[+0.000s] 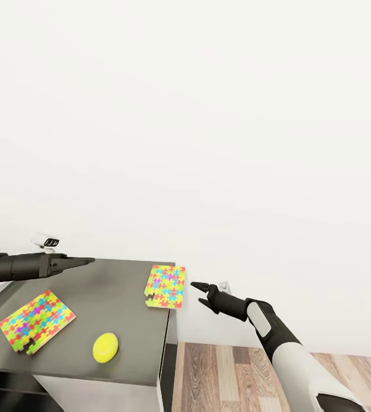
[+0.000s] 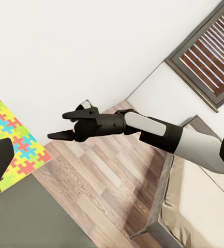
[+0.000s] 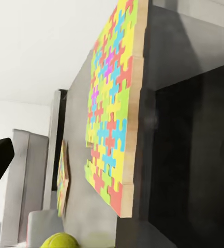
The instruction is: Put all the toys in the child's room - the three board games (two on the bed and one on the table), the two jigsaw puzzles on the table, and the tennis ball on the table - inside the toy box on the table in the child's room.
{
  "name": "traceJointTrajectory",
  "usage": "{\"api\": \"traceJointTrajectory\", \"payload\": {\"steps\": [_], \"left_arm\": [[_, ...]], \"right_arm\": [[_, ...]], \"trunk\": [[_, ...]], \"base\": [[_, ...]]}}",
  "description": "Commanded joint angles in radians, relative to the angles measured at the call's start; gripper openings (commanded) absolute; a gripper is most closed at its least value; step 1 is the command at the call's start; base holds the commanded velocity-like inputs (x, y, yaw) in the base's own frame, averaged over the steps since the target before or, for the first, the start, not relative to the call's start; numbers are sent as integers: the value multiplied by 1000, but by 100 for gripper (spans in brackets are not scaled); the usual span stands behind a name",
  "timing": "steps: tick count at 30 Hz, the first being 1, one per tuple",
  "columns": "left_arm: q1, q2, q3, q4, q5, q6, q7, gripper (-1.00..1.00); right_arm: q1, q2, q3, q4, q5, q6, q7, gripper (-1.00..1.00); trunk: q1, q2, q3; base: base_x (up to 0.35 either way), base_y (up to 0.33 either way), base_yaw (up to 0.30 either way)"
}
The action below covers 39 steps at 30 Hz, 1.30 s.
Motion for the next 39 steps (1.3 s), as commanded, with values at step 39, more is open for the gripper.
{"api": "traceJointTrajectory", "payload": {"steps": [39], "left_arm": [[-1,-1,0,0,-2,9,-4,100]], "right_arm": [[-2,1,-6,0,2,4,52,100]], "trunk": [[0,-1,-1]], "base": [[19,59,0]]}}
